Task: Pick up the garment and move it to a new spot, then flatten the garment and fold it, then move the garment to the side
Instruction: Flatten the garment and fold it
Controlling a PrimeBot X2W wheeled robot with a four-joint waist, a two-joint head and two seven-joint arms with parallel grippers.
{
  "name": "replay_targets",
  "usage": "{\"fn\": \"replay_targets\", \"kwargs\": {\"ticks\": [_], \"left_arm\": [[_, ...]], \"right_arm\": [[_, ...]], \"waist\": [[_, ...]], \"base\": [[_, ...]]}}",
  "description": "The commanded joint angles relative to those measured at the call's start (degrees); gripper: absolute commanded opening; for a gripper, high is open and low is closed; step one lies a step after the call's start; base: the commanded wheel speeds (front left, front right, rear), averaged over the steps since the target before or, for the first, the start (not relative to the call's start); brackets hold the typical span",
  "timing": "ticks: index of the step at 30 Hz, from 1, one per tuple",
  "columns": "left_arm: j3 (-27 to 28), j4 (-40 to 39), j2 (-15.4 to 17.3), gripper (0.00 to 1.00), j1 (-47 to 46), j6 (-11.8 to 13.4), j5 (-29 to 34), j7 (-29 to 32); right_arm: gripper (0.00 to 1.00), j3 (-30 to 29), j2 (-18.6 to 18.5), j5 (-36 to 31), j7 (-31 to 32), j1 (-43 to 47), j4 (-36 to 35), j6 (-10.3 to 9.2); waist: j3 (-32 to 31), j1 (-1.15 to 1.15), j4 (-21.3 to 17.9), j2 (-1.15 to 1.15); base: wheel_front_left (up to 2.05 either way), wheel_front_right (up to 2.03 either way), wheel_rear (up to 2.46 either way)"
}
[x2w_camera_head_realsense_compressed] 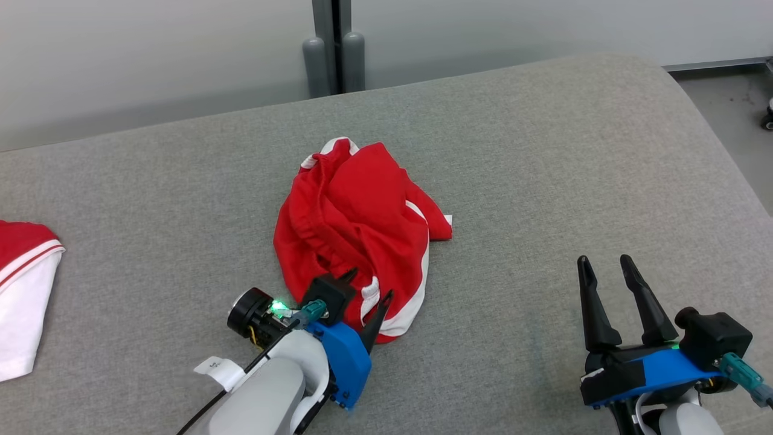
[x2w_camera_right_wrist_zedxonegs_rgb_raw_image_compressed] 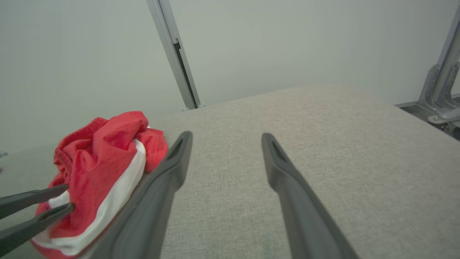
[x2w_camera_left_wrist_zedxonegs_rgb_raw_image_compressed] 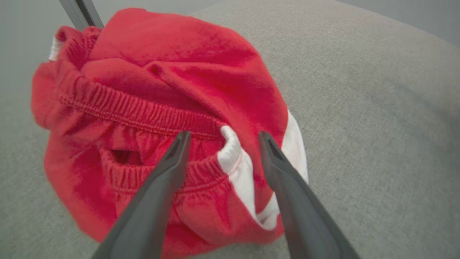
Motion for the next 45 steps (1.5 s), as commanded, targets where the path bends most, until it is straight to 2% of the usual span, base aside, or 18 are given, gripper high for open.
{"fn": "replay_targets", "kwargs": {"ticks": [1, 5, 6, 7, 8, 13, 19, 25, 35, 40, 42, 45], "left_arm": [[-0.80, 0.97, 0.61, 1.00, -1.14, -0.06, -0.13, -0.10], [-2.06, 3.64, 0.61, 1.00, -1.73, -0.06, -0.88, 0.39], [-2.32, 4.39, 0.50, 0.89, -1.83, -0.06, -1.25, 0.37], [-2.53, 5.00, 0.56, 0.39, -2.10, -0.06, -1.34, 0.01], [-2.78, 6.26, 0.45, 0.00, -2.32, -0.06, -1.98, -0.70], [-2.21, 7.42, -0.17, 0.00, -1.68, -0.06, -3.58, -3.49], [0.40, 5.92, -0.46, 0.00, 0.78, 1.21, -6.04, -8.95], [4.56, 0.30, 0.69, 0.00, 6.44, 4.78, -8.67, -11.61], [13.88, -14.05, 4.11, 0.00, 19.71, 11.34, -10.90, -12.17], [16.90, -18.71, 4.39, 0.02, 24.08, 12.80, -10.37, -12.19], [17.60, -20.54, 4.11, 1.00, 24.50, 13.06, -9.04, -12.17], [19.24, -23.46, 3.36, 1.00, 24.37, 13.12, -6.89, -12.18]], "right_arm": [[1.00, -0.20, -0.07, -0.07, -0.22, -0.49, 0.25, 0.13], [1.00, -0.35, -0.07, -0.26, -0.35, -0.58, 0.44, 0.13], [1.00, -0.39, -0.07, -0.35, -0.39, -0.53, 0.53, 0.13], [1.00, -0.45, -0.07, -0.42, -0.43, -0.43, 0.64, 0.13], [1.00, -0.66, -0.07, -0.54, -0.48, -0.01, 0.75, 0.13], [1.00, -0.94, -0.06, -0.56, -0.53, 0.83, 0.90, 0.13], [1.00, -1.13, -0.06, -0.67, -0.08, 2.02, 0.75, 0.13], [1.00, -1.16, -0.07, -0.49, 0.58, 2.88, 0.03, 0.13], [1.00, -1.89, -0.08, -0.60, 1.08, 3.47, -0.86, 0.13], [1.00, -1.54, -0.08, -0.24, 1.08, 3.30, -0.69, 0.13], [1.00, -1.54, -0.08, -0.20, 1.01, 3.32, -0.52, 0.13], [1.00, -1.46, -0.08, -0.27, 0.99, 3.29, -0.29, 0.13]], "waist": [[0.05, -0.01, -0.19, 0.00], [0.00, -0.01, -0.51, 0.00], [-0.11, -0.01, -0.58, 0.00], [-0.28, -0.01, -0.60, 0.00], [-0.68, -0.01, -0.45, 0.00], [-1.72, -0.01, 0.41, 0.00], [-3.67, -0.01, 3.06, 0.00], [-4.47, -0.01, 6.28, 0.00], [-4.06, -0.01, 10.37, 0.00], [-3.72, -0.01, 10.98, 0.00], [-3.68, -0.01, 11.18, 0.00], [-3.84, -0.01, 11.26, 0.00]], "base": [[0.00, 0.00, 0.00], [0.00, 0.00, 0.00], [0.00, 0.00, 0.00], [0.00, 0.00, 0.00], [0.00, 0.00, 0.00], [0.00, 0.00, 0.00], [0.00, 0.00, 0.00], [0.00, 0.00, 0.00], [0.00, 0.00, 0.00], [0.00, 0.00, 0.00], [0.00, 0.00, 0.00], [0.00, 0.00, 0.00]]}}
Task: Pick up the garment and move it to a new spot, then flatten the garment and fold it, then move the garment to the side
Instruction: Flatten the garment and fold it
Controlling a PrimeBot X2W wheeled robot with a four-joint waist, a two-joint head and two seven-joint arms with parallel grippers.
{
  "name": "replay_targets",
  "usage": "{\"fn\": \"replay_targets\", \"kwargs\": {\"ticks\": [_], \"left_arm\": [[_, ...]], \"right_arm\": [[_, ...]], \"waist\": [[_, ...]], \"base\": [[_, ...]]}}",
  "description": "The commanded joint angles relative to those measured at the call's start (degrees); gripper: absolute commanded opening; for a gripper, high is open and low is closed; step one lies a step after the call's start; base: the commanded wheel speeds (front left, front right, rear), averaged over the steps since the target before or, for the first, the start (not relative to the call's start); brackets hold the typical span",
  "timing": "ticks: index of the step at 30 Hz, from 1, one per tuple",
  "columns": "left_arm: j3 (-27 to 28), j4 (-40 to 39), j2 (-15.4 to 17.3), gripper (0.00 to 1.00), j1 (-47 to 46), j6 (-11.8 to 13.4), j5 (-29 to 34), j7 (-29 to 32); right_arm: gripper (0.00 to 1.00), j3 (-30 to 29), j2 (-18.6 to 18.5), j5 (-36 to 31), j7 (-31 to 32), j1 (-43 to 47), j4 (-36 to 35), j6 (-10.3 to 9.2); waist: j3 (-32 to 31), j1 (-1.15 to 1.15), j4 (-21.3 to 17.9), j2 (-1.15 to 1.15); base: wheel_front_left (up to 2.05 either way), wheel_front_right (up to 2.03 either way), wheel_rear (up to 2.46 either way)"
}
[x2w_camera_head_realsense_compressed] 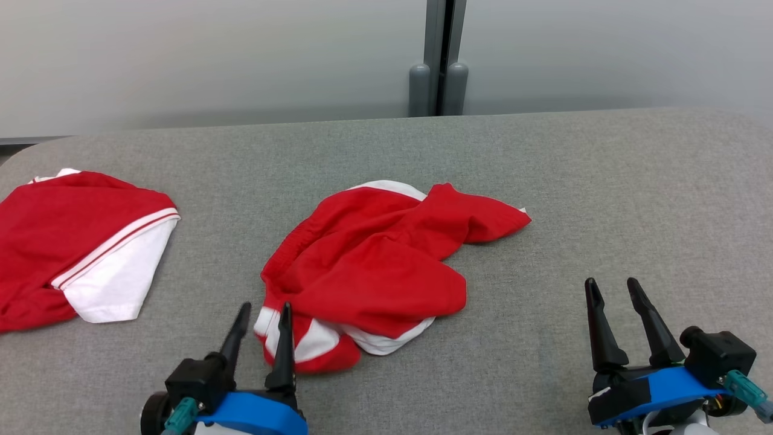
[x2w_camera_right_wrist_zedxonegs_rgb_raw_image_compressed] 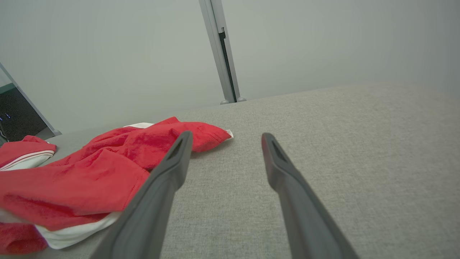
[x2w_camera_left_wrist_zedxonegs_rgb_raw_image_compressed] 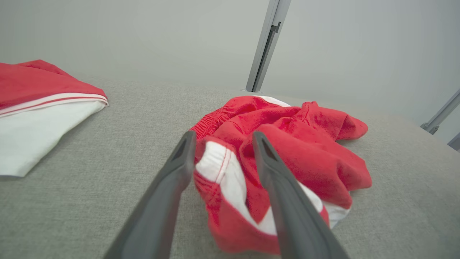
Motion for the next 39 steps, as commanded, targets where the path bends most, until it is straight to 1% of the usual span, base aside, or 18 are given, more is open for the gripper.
{"fn": "replay_targets", "kwargs": {"ticks": [1, 4, 12, 17, 19, 22, 28, 33, 39], "left_arm": [[0.69, -0.81, 0.00, 1.00, -0.49, 0.09, 0.65, -0.24], [3.09, -3.19, -1.00, 1.00, -0.45, -0.32, 2.48, -0.20], [11.13, -7.35, -2.12, 1.00, 0.96, -1.29, 6.96, -0.21], [16.01, -8.96, -2.84, 1.00, 2.62, -1.00, 9.66, -0.21], [17.54, -9.53, -2.49, 1.00, 3.19, -1.02, 11.42, -0.21], [19.22, -9.95, -2.98, 1.00, 4.27, -0.86, 13.01, -0.21], [21.67, -8.63, -3.74, 1.00, 5.34, -2.24, 15.03, -0.21], [22.59, -6.75, -4.30, 1.00, 5.58, -3.42, 16.29, -0.21], [23.62, -5.28, -5.03, 1.00, 5.36, -4.28, 17.28, -0.21]], "right_arm": [[1.00, -0.01, -0.10, 0.12, -0.06, -0.03, 0.05, 0.13], [1.00, 0.01, -0.09, -0.01, 0.07, -0.29, 0.19, 0.13], [1.00, -0.12, -0.09, -0.12, -0.01, 0.10, 0.64, 0.13], [1.00, -0.25, -0.09, -0.16, 0.08, 0.43, 0.96, 0.13], [1.00, -0.26, -0.09, -0.22, 0.11, 0.57, 1.05, 0.13], [1.00, -0.39, -0.09, -0.33, 0.22, 0.80, 1.14, 0.13], [1.00, -0.48, -0.09, -0.55, 0.38, 1.24, 1.30, 0.13], [1.00, -0.41, -0.09, -0.75, 0.61, 1.47, 1.58, 0.13], [1.00, 1.19, -0.09, -1.22, 1.08, 1.45, 2.88, 0.13]], "waist": [[-0.08, 0.01, -0.04, 0.00], [-0.35, 0.01, -0.27, 0.00], [-1.13, 0.01, -1.19, 0.00], [-1.73, 0.01, -1.65, 0.00], [-1.96, 0.01, -1.77, 0.00], [-2.29, 0.01, -1.79, 0.00], [-2.72, 0.01, -1.48, 0.00], [-3.20, 0.01, -1.13, 0.00], [-3.86, 0.01, -0.46, 0.00]], "base": [[0.00, 0.00, 0.00], [0.00, 0.00, 0.00], [0.00, 0.00, 0.00], [0.00, 0.00, 0.00], [0.00, 0.00, 0.00], [0.00, 0.00, 0.00], [0.00, 0.00, 0.00], [0.00, 0.00, 0.00], [0.00, 0.00, 0.00]]}}
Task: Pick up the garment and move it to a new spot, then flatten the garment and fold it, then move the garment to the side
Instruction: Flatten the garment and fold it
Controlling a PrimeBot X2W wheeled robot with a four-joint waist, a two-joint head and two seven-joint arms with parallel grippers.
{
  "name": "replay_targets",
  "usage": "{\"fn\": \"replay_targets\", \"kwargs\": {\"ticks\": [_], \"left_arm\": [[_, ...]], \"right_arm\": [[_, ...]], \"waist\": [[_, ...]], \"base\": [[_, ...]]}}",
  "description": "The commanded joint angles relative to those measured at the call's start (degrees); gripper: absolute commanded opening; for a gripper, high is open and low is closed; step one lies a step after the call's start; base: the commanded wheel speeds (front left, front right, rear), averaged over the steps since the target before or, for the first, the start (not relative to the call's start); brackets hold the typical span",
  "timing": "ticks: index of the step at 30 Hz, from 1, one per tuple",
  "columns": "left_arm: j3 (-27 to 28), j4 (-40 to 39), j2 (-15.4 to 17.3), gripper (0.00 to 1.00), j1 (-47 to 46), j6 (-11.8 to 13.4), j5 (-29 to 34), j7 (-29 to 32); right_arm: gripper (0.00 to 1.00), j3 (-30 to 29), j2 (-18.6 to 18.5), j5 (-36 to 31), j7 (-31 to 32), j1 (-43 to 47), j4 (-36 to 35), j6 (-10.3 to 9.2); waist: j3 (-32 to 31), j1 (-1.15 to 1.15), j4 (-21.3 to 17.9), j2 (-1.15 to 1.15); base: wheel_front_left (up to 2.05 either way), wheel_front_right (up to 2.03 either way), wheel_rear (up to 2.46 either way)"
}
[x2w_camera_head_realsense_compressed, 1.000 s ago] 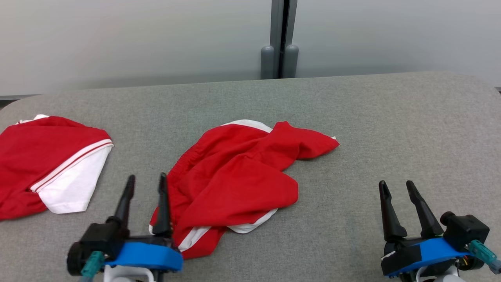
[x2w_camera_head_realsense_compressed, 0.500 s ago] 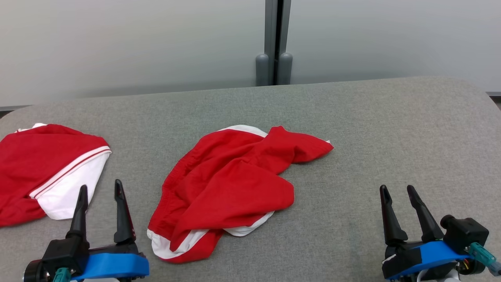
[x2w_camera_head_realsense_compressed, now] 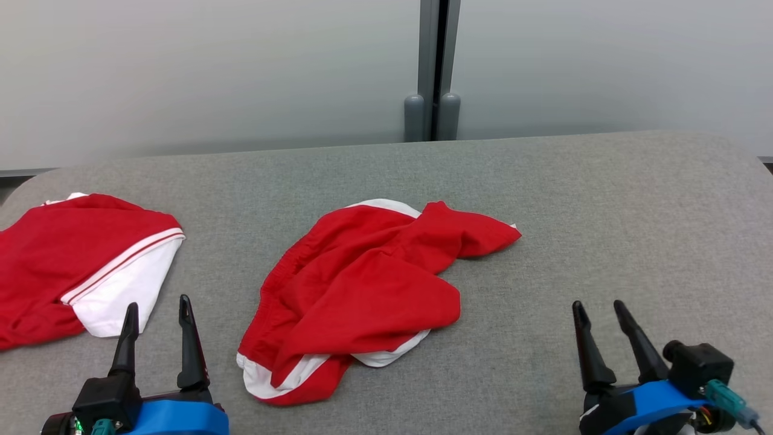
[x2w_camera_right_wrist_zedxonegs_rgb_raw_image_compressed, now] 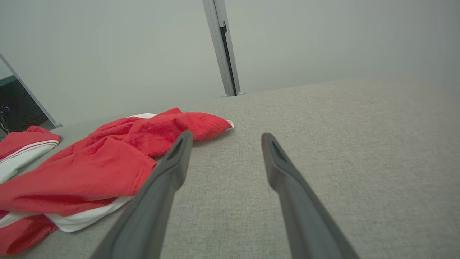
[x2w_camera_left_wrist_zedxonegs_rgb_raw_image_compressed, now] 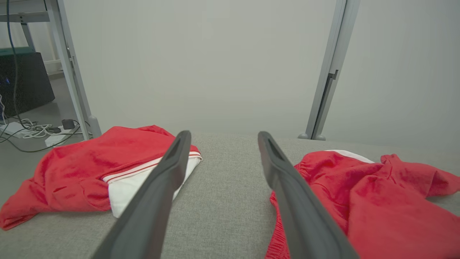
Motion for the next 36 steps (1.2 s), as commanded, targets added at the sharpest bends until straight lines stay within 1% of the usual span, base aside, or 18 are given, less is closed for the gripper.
{"fn": "replay_targets", "kwargs": {"ticks": [1, 8, 14, 16, 18, 21, 24, 30, 36], "left_arm": [[0.29, 0.14, 0.09, 1.00, 0.35, -0.15, 0.22, -0.17], [0.76, 0.67, -0.90, 1.00, -0.48, -1.55, 1.29, -0.16], [0.52, 0.67, -1.44, 1.00, -1.33, -2.33, 1.99, -0.17], [0.45, 0.62, -1.51, 1.00, -1.45, -2.33, 2.15, -0.17], [0.20, 0.45, -1.68, 1.00, -1.60, -2.30, 2.26, -0.16], [-0.06, 0.35, -1.95, 1.00, -1.94, -2.30, 2.49, -0.17], [-0.02, 0.68, -2.07, 1.00, -2.55, -2.84, 2.46, -0.17], [-0.40, 0.90, -2.40, 1.00, -4.11, -2.89, 2.47, -0.17], [-1.44, 1.13, -2.59, 1.00, -5.86, -2.91, 2.26, -0.17]], "right_arm": [[1.00, 0.17, -0.09, -0.50, -0.02, 0.25, 0.17, 0.13], [1.00, 9.81, -0.10, -0.64, 1.03, -1.46, 4.68, 0.12], [1.00, 16.51, -0.11, 0.28, 1.11, -5.05, 10.90, 0.10], [1.00, 17.28, -0.11, 0.48, 0.91, -5.91, 11.98, 0.09], [1.00, 18.14, -0.11, -0.23, 1.16, -7.58, 15.00, 0.09], [1.00, 18.98, -0.11, 0.40, 0.97, -10.15, 19.45, 0.09], [1.00, 19.16, -0.11, -0.15, 0.50, -13.18, 24.06, 0.09], [1.00, 18.98, -0.11, 0.43, -1.24, -19.59, 32.13, 0.09], [1.00, 19.95, -0.11, 1.49, -2.54, -25.62, 38.02, 0.09]], "waist": [[-0.01, 0.00, 0.06, 0.00], [-0.33, 0.00, 1.92, 0.00], [0.42, 0.00, 4.04, 0.00], [0.59, 0.00, 4.40, 0.00], [0.93, 0.00, 5.12, 0.00], [1.54, 0.00, 6.24, 0.00], [2.39, 0.00, 7.30, 0.00], [4.41, 0.00, 8.87, 0.00], [6.46, 0.00, 10.12, 0.00]], "base": [[0.00, 0.00, 0.00], [0.00, 0.00, 0.00], [0.00, 0.00, 0.00], [0.00, 0.00, 0.00], [0.00, 0.00, 0.00], [0.00, 0.00, 0.00], [0.00, 0.00, 0.00], [0.00, 0.00, 0.00], [0.00, 0.00, 0.00]]}}
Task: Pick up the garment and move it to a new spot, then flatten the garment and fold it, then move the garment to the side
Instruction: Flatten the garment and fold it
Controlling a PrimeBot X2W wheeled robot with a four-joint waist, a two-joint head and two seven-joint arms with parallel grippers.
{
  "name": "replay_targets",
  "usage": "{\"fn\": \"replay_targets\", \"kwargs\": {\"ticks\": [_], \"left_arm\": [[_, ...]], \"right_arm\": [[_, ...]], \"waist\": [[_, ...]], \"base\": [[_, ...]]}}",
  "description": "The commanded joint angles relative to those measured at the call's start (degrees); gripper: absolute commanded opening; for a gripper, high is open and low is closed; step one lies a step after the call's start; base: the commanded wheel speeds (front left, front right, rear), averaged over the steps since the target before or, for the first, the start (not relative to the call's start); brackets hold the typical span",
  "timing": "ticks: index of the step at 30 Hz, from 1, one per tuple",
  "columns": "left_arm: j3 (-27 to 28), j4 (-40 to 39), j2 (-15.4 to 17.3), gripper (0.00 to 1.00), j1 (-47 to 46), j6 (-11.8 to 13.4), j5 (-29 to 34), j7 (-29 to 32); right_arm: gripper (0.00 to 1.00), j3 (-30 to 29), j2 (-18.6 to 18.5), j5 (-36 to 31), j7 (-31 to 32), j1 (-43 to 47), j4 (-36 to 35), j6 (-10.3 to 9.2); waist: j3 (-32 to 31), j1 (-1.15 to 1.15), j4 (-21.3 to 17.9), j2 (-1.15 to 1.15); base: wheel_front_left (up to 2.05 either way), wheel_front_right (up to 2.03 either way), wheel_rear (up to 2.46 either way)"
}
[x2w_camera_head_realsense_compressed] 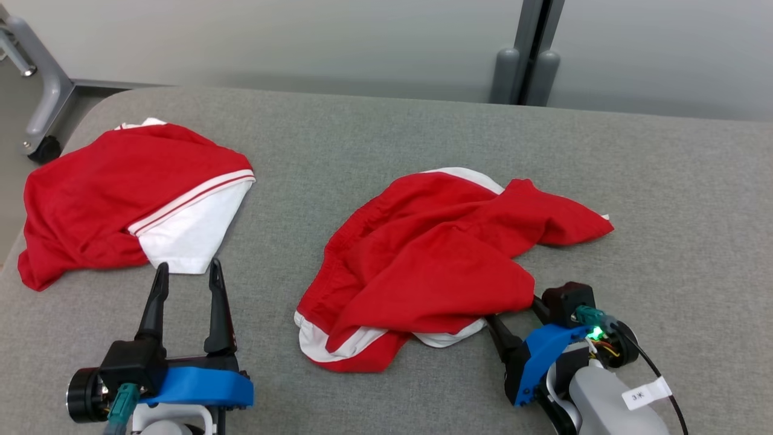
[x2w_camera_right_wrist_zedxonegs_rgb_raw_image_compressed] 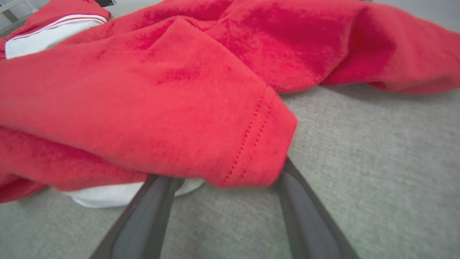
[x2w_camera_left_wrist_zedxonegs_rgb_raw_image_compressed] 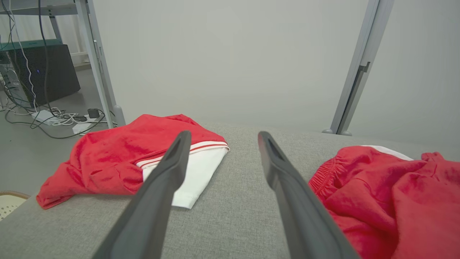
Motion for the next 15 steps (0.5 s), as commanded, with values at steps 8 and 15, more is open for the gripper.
{"fn": "replay_targets", "kwargs": {"ticks": [8, 15], "left_arm": [[-1.37, 0.99, -0.19, 1.00, -2.52, 0.16, -0.45, -0.17], [-1.44, 1.41, -0.19, 1.00, -1.50, 0.76, -1.18, -0.17]], "right_arm": [[1.00, 4.68, -0.07, 2.36, 0.70, -3.42, 6.92, 0.06], [0.00, 9.79, -0.14, 6.32, -0.21, -2.95, 6.80, 0.03]], "waist": [[1.42, -0.01, 1.04, 0.00], [0.27, -0.01, -1.72, 0.00]], "base": [[0.00, 0.00, 0.00], [0.00, 0.00, 0.00]]}}
